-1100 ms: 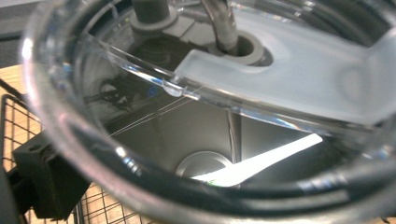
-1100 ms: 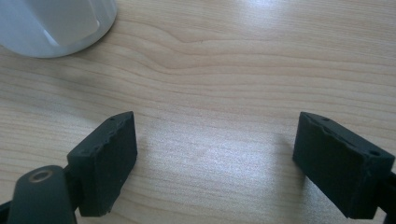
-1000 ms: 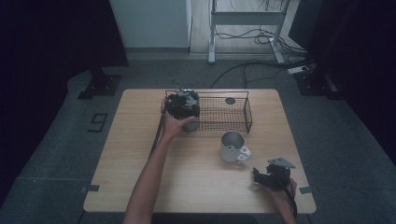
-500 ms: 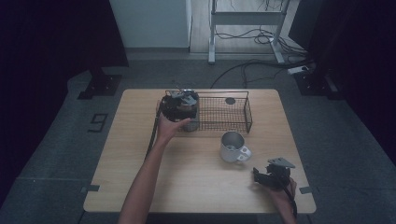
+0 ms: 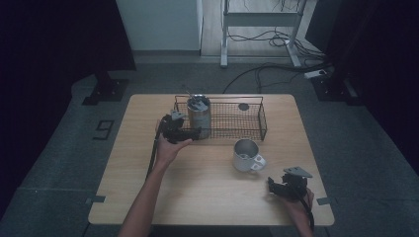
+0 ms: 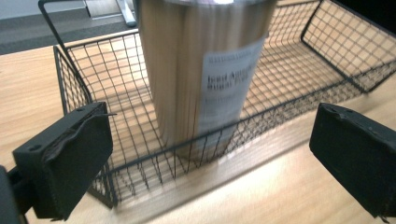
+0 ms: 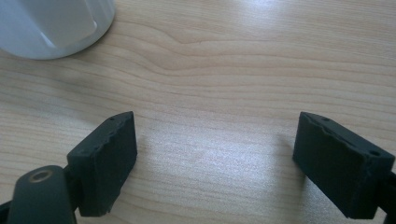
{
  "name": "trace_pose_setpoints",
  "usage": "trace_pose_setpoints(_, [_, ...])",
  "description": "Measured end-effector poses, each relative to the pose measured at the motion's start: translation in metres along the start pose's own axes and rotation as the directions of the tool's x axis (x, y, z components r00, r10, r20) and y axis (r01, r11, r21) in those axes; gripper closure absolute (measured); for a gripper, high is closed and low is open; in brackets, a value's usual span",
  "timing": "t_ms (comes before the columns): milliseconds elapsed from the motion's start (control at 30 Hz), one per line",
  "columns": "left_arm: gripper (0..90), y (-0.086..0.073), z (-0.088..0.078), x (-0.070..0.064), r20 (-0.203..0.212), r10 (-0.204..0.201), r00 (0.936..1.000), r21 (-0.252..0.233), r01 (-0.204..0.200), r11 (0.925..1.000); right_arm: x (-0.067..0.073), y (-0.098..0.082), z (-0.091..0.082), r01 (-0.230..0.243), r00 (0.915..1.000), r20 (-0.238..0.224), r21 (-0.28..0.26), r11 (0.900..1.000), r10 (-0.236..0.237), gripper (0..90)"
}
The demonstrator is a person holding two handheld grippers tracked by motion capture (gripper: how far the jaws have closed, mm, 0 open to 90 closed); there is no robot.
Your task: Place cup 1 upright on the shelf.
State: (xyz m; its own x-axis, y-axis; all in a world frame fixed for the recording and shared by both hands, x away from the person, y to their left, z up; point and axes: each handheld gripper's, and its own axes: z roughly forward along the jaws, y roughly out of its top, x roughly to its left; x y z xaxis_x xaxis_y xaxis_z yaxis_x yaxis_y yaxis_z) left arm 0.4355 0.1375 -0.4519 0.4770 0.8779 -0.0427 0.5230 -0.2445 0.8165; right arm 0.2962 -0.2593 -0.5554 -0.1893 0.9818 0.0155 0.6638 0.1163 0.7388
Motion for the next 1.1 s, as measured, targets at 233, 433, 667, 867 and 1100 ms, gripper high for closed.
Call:
trace_pose_setpoints(233, [1.7,-0.022,-0.014,-0.009,0.011,-0.007,0.9999,0.002,0.007,1.0000,0.000,0.001,0.001,0.005,1.0000,-0.002,0.001,1.000,-0.005,13.1])
trace_pose_setpoints(433, [2.6,-0.042,-0.026,-0.017,0.017,-0.010,0.9998,-0.004,0.010,0.9999,0.000,0.001,0.001,0.005,1.0000,-0.003,0.000,1.000,-0.005,13.4])
trace_pose_setpoints(667, [2.4,-0.066,-0.034,-0.026,0.041,-0.004,0.9992,0.024,0.003,0.9997,0.000,0.001,0.001,0.006,1.0000,-0.002,0.000,1.000,-0.006,13.4])
trace_pose_setpoints(867, [2.1,-0.085,-0.044,-0.029,0.036,0.009,0.9993,0.057,-0.011,0.9983,0.000,0.001,0.001,0.006,1.0000,-0.002,0.000,1.000,-0.006,13.3])
trace_pose_setpoints(1100, [1.9,-0.108,-0.056,-0.027,0.057,-0.025,0.9981,0.088,0.020,0.9959,0.000,0.001,0.001,0.005,1.0000,-0.001,0.001,1.000,-0.005,13.1])
